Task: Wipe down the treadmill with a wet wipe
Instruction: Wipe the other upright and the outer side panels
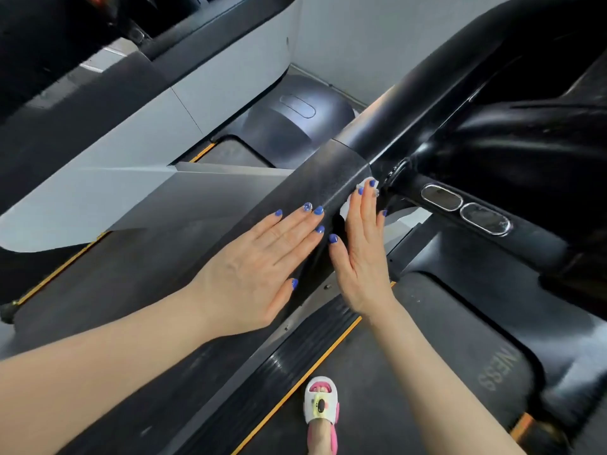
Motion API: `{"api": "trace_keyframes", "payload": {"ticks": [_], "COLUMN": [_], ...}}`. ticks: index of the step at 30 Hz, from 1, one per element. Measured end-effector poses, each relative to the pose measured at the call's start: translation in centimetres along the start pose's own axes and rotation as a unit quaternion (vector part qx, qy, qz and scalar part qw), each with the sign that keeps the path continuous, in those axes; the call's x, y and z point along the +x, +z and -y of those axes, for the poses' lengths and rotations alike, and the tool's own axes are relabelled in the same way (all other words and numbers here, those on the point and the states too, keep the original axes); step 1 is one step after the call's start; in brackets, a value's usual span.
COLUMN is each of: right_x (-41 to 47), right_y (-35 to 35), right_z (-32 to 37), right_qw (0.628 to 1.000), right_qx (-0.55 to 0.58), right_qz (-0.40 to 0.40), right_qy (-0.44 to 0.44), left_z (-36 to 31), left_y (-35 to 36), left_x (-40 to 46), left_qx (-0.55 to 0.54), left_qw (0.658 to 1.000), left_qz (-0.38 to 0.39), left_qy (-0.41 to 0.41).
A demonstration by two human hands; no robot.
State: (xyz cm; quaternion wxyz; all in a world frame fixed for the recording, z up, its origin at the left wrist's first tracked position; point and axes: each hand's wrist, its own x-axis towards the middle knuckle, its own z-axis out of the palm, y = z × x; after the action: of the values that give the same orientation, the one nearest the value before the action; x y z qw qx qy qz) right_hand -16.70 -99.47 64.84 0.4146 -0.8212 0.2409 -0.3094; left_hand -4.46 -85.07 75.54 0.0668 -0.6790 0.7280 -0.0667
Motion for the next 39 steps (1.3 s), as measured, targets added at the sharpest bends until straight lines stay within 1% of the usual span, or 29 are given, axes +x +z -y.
{"api": "trace_keyframes", "payload": {"ticks": [5, 8, 11, 13, 15, 18, 23, 25, 27, 29, 31, 33, 36, 39], "right_x": [2.4, 2.4, 2.5, 2.4, 2.3, 2.3, 2.9, 4.2, 5.2, 5.4, 5.4, 5.8, 6.5, 5.8], "right_y": [-1.1, -1.2, -1.8, -2.3, -2.9, -3.3, -3.6, -3.8, -3.8, -3.4, -3.1, -3.4, -4.4, -5.6], "right_z": [2.4, 3.6, 4.8, 5.6, 6.0, 6.1, 5.9, 5.6, 5.4, 5.2, 4.8, 4.0, 3.8, 4.1], "right_qw": [0.996, 0.993, 0.988, 0.986, 0.985, 0.985, 0.985, 0.986, 0.985, 0.983, 0.975, 0.965, 0.955, 0.959], "right_qx": [0.016, 0.03, 0.043, 0.051, 0.054, 0.048, 0.042, 0.037, 0.031, 0.0, -0.047, -0.099, -0.178, -0.193], "right_qz": [-0.02, -0.027, -0.021, -0.003, 0.015, 0.034, 0.033, 0.015, -0.019, -0.091, -0.173, -0.222, -0.228, -0.203], "right_qy": [0.08, 0.111, 0.145, 0.16, 0.162, 0.164, 0.161, 0.164, 0.171, 0.162, 0.134, 0.103, 0.061, 0.037], "left_z": [0.3, 0.4, 0.5, 0.7, 1.2, 2.5, 3.1, 3.0, 3.0, 3.0, 3.1, 3.0, 3.1, 3.2], "left_y": [0.0, -0.1, -0.4, -0.6, -0.9, -0.9, 1.0, 1.3, 1.3, 1.4, 1.5, 1.6, 1.7, 1.6], "left_x": [-0.1, -0.1, 0.0, -0.1, 0.5, 2.5, 4.2, 4.3, 4.3, 4.1, 4.1, 4.2, 4.4, 4.5], "left_qx": [-0.028, -0.065, -0.14, -0.21, -0.242, -0.215, -0.167, -0.156, -0.158, -0.159, -0.156, -0.157, -0.172, -0.2], "left_qw": [1.0, 0.998, 0.99, 0.976, 0.968, 0.974, 0.984, 0.985, 0.985, 0.985, 0.985, 0.985, 0.982, 0.976], "left_qz": [-0.005, -0.013, -0.028, -0.038, -0.049, -0.062, -0.045, -0.051, -0.058, -0.056, -0.054, -0.055, -0.062, -0.065], "left_qy": [0.007, 0.006, -0.007, -0.031, -0.036, -0.032, -0.049, -0.048, -0.046, -0.049, -0.053, -0.052, -0.052, -0.049]}}
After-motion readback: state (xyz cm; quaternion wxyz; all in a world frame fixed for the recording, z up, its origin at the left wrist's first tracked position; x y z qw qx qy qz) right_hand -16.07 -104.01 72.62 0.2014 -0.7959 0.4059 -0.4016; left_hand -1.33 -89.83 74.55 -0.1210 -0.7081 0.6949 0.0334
